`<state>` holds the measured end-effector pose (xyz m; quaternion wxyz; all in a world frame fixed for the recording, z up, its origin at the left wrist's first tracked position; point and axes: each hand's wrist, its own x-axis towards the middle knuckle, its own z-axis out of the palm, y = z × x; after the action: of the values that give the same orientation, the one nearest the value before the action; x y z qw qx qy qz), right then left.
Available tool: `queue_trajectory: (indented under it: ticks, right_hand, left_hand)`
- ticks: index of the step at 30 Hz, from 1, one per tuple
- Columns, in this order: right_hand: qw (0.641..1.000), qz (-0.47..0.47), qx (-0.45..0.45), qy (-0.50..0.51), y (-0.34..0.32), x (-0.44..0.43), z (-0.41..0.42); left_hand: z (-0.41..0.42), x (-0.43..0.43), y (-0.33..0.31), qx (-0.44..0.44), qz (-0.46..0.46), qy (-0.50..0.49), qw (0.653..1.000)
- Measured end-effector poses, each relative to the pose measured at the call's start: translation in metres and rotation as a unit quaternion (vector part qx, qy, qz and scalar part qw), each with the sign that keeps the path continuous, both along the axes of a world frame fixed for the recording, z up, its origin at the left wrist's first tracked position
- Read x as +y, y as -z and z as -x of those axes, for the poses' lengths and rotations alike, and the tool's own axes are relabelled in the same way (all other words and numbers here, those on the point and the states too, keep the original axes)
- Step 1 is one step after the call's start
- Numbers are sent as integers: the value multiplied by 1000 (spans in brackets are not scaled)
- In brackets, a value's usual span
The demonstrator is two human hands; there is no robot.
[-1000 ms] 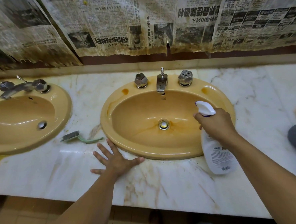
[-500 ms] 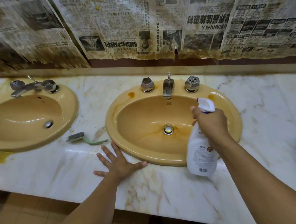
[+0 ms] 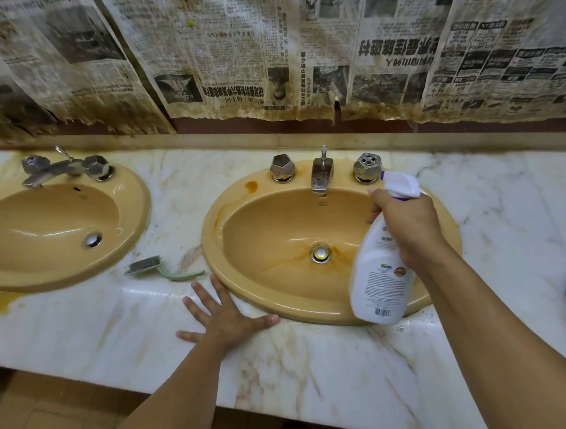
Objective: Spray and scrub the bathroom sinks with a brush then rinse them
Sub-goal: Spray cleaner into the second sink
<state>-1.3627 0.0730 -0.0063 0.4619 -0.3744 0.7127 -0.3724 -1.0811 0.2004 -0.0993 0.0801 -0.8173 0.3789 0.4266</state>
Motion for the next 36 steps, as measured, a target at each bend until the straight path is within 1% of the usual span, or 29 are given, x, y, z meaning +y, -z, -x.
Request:
queue_trajectory:
  ticks: [3,8,12,15,18,21,26,30,33,36]
  right_hand:
    - [999,6,-3,-43,-1,5,-11]
    - [1000,13,0,-20,-3,15,-27]
    - [998,26,-11,-62,-4,23,-33]
    - [997,17,-13,-79,-3,26,-43]
    - [999,7,1,-44,-3,28,-57]
    - [1000,4,-4,-1,-7,31,-68]
    - [998,24,-19,-46,-9,37,-83]
    - [996,8,-17,-88,-16,44,-94]
    - [996,11,-3,-86,-18,51,-103]
    - [996,9,-26,-91,-17,59,-111]
  left_hand:
    - [0,0,0,-1,2,-1,1000]
    - [-1,1,0,2,4,-1,1000]
    - [-1,2,0,1,4,-4,1000]
    - [-1,3,0,4,10,-2,1000]
    - [-2,5,-1,5,19,-1,1000]
    - [-3,7,-1,11,28,-1,1000]
    - [-6,10,4,16,44,0,999]
    - [-9,12,9,8,62,-2,998]
    - [-14,13,14,7,83,-8,996]
    - [-23,16,18,21,120,-11,992]
